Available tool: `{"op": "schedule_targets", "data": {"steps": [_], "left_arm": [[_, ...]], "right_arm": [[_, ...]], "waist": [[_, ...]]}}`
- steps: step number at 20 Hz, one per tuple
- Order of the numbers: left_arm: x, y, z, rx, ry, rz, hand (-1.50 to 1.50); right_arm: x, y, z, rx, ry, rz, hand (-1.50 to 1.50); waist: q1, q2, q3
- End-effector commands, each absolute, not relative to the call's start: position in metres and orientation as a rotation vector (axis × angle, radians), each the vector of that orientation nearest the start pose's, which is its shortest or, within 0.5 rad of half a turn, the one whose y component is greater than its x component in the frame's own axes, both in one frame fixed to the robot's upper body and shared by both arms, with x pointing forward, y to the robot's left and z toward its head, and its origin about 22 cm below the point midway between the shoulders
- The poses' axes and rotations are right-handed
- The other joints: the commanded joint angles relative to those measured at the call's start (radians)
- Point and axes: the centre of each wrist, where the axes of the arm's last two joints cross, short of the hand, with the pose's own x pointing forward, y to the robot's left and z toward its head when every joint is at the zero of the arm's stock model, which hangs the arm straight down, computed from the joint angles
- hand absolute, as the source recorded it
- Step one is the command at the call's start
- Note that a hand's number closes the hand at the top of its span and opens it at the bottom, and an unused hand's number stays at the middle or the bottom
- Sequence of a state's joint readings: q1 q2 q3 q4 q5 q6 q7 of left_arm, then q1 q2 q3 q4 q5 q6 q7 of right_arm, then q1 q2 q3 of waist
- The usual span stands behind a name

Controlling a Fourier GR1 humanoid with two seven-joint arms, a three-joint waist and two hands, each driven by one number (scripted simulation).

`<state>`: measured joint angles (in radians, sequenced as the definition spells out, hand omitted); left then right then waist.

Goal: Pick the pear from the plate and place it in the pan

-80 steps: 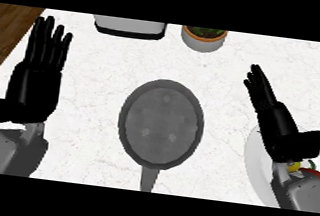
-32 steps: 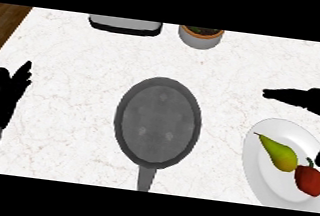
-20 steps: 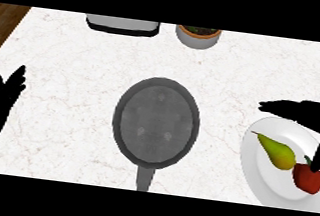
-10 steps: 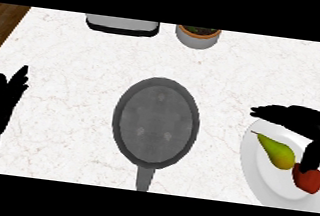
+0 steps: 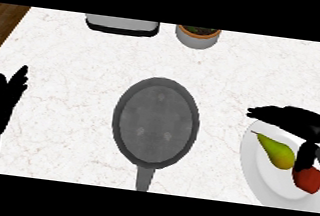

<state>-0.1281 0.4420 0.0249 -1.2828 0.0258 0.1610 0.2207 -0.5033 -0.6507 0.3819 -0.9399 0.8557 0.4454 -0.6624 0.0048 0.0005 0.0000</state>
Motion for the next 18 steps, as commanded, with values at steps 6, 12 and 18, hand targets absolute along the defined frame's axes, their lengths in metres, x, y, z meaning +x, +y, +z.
{"op": "schedule_targets", "data": {"steps": [6, 12, 18], "left_arm": [[0.283, 0.337, 0.013, 0.495, -1.229, -0.093, 0.00], [0.278, 0.352, 0.024, 0.476, -1.205, -0.103, 0.00], [0.270, 0.352, -0.005, 0.487, -1.217, -0.098, 0.00]], "right_arm": [[0.343, -0.334, 0.001, -0.163, -1.061, 1.861, -1.50], [0.351, -0.326, 0.000, -0.199, -1.183, 1.915, 1.50], [0.360, -0.340, 0.006, -0.286, -1.240, 1.903, 1.50]], "waist": [[0.002, 0.002, 0.000], [0.005, 0.002, 0.001], [0.004, 0.003, 0.000]]}}
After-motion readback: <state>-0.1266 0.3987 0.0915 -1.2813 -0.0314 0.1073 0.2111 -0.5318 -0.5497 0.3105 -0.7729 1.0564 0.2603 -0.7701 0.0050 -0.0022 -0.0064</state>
